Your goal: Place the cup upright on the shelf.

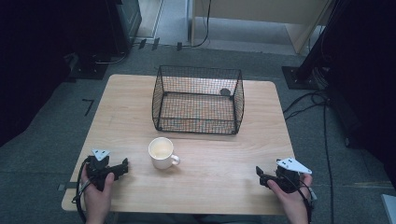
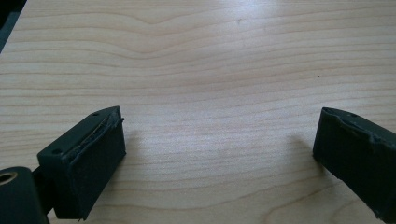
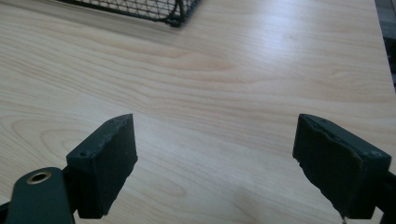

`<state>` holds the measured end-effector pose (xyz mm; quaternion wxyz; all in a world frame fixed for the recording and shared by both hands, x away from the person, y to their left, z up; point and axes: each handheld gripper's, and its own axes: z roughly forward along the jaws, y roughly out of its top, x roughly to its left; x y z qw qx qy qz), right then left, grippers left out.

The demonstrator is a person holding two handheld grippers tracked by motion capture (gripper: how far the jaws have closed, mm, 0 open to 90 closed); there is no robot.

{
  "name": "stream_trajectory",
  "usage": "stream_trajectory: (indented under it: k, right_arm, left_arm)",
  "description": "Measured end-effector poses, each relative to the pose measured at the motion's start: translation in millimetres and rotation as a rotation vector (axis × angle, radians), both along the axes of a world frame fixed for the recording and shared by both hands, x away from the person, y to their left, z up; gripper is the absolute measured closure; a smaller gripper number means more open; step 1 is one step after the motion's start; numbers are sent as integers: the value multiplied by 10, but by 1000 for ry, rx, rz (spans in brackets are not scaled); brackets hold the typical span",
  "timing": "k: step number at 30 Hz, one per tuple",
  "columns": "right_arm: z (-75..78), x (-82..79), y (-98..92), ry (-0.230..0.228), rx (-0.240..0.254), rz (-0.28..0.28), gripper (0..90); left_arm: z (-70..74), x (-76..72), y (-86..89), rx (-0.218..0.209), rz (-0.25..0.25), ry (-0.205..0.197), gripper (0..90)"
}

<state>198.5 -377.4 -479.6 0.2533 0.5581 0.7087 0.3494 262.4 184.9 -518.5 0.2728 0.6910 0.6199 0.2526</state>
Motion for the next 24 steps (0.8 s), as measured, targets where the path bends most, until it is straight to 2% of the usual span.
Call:
stream_trajectory:
  k: [4,7,24]
  right_arm:
    - [73,31,88,-13,-7,25,131]
    - [118,48,142,-27,-5,22,146]
    - [253,151,478,-41,8,92,152]
  left_arm:
    - [0,0,0,0,0,0,24]
    - [0,0,0,0,0,0,24]
    - [0,0,0,0,0,0,24]
